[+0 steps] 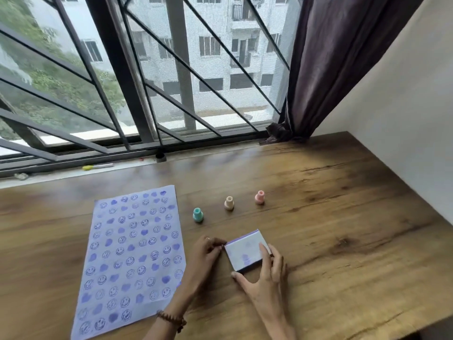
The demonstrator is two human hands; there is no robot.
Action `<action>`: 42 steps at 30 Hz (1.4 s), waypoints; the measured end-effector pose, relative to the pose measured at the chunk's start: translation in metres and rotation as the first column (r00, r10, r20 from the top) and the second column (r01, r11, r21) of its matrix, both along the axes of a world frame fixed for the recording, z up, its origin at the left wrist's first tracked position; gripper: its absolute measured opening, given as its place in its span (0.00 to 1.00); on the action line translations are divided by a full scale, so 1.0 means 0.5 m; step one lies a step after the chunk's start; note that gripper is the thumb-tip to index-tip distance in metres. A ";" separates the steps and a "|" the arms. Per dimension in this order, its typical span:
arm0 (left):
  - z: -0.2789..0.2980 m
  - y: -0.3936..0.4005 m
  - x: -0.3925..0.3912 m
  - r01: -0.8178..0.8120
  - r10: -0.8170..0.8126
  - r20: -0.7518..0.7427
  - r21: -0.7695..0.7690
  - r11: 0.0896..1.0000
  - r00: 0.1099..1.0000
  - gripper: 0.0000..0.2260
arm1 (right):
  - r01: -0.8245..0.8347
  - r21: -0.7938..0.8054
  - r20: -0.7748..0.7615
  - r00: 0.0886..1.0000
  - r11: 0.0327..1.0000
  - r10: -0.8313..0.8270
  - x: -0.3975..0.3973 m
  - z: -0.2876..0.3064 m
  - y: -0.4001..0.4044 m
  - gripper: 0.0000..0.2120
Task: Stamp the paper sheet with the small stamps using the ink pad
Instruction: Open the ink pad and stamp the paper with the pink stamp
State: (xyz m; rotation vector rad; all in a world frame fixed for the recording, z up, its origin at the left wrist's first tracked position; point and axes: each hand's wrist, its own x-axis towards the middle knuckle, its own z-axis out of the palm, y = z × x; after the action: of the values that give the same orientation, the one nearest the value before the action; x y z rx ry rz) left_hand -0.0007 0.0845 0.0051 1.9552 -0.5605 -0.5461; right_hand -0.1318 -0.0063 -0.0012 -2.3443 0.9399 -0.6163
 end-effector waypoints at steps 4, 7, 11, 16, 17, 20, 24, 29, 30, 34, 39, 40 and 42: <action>0.001 0.000 0.001 -0.037 0.036 -0.052 -0.021 0.999 0.998 0.17 | 0.029 -0.052 -0.035 0.999 0.998 -0.031 0.003 0.011 0.007 0.39; 0.001 -0.002 0.007 -0.029 0.029 -0.078 0.000 1.000 0.997 0.17 | 0.016 0.001 -0.031 0.999 1.000 -0.016 0.001 0.020 0.004 0.36; 0.000 -0.003 0.006 -0.044 0.045 -0.070 0.008 0.999 0.997 0.14 | -0.007 0.306 0.022 1.000 0.952 0.001 -0.006 0.048 -0.016 0.23; -0.004 -0.006 0.003 -0.074 0.074 -0.053 0.014 0.997 0.996 0.12 | 0.015 0.498 0.134 0.987 0.867 -0.094 -0.022 0.090 -0.062 0.14; -0.004 -0.006 0.002 -0.075 0.075 -0.052 0.014 0.997 0.996 0.12 | 0.047 0.504 0.153 0.978 0.863 -0.143 -0.023 0.090 -0.073 0.13; -0.005 -0.005 0.001 -0.074 0.075 -0.041 0.017 0.997 0.996 0.15 | 0.165 0.560 0.199 0.925 0.812 -0.324 -0.020 0.079 -0.115 0.13; -0.002 -0.005 -0.001 -0.064 0.065 -0.035 0.028 0.998 0.997 0.10 | 0.267 0.581 0.164 0.887 0.769 -0.432 -0.018 0.057 -0.161 0.13; 0.000 -0.007 -0.003 -0.078 0.080 -0.028 0.052 0.996 0.996 0.07 | 0.297 0.590 0.021 0.924 0.750 -0.382 -0.022 0.039 -0.191 0.17; 0.003 -0.009 -0.003 -0.085 0.087 -0.032 0.065 0.994 0.996 0.07 | 0.308 0.577 -0.015 0.930 0.756 -0.367 -0.023 0.039 -0.194 0.19; 0.018 -0.025 0.005 -0.063 0.057 0.061 0.102 0.993 0.997 0.10 | 0.358 0.389 -0.173 0.934 0.849 -0.314 -0.022 0.052 -0.197 0.20; 0.063 -0.095 0.021 0.031 -0.033 0.060 0.045 0.999 0.998 0.04 | 0.266 0.180 -0.174 0.956 0.947 -0.236 0.051 0.093 -0.214 0.11; 0.070 -0.119 0.027 0.034 -0.034 -0.007 0.021 0.999 0.999 0.05 | 0.224 0.164 -0.143 0.969 0.961 -0.201 0.074 0.098 -0.220 0.08; 0.077 -0.166 0.040 0.029 -0.030 -0.150 -0.010 1.000 0.988 0.06 | 0.115 0.121 -0.084 0.991 0.986 -0.106 0.118 0.103 -0.236 0.05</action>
State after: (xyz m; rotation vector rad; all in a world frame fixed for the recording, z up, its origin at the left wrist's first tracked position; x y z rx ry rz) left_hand 0.0192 0.0013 0.0438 1.8821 -0.4965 -0.7021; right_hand -0.0726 -0.1244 0.0504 -2.2290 1.1169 -0.4969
